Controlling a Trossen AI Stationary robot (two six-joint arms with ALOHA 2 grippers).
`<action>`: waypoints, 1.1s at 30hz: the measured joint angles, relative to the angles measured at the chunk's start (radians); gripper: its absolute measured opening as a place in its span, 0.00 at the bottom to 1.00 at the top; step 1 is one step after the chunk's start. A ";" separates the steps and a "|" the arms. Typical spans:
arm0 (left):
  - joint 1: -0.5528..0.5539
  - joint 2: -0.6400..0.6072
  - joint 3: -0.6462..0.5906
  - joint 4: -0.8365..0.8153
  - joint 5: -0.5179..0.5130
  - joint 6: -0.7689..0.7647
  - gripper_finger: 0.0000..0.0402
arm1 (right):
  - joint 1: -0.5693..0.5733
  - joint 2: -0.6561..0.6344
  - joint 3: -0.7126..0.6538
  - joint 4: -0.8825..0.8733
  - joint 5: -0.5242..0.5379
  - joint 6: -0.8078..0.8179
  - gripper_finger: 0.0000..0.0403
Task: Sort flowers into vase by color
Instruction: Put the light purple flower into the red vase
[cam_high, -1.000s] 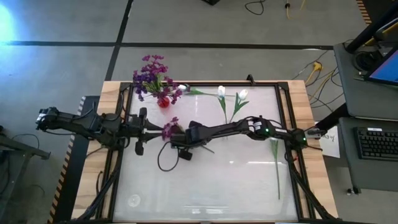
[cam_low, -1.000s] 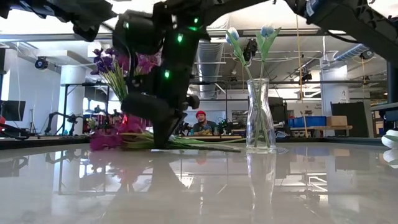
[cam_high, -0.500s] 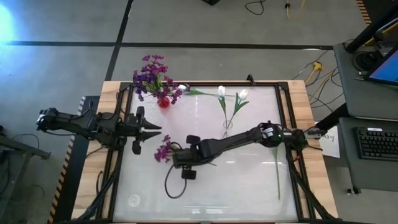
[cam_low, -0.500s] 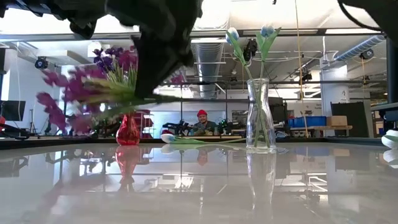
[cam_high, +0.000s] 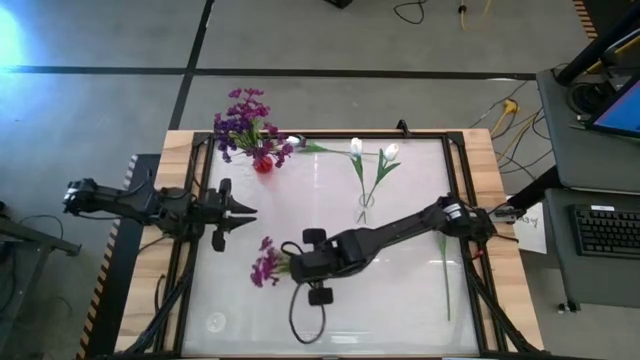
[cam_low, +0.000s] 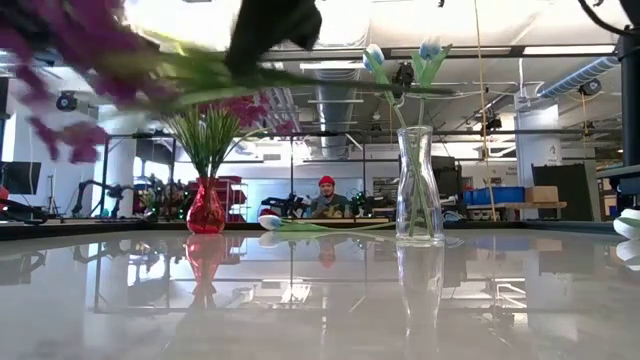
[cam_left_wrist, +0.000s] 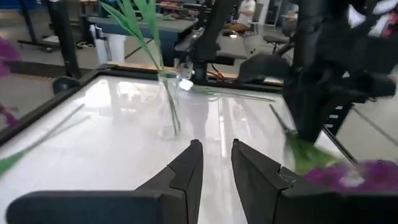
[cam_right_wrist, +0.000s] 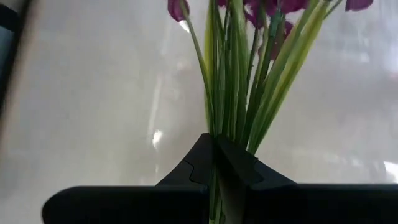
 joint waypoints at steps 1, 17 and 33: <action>0.000 -0.004 -0.017 0.016 0.015 -0.003 0.19 | 0.007 -0.013 -0.020 0.038 -0.001 -0.011 0.02; -0.001 0.003 -0.185 0.380 0.106 -0.021 0.19 | 0.052 -0.333 -0.598 0.966 0.007 -0.238 0.02; -0.001 0.193 -0.204 0.688 0.122 -0.002 0.19 | -0.008 -0.342 -0.764 1.452 0.086 -0.358 0.02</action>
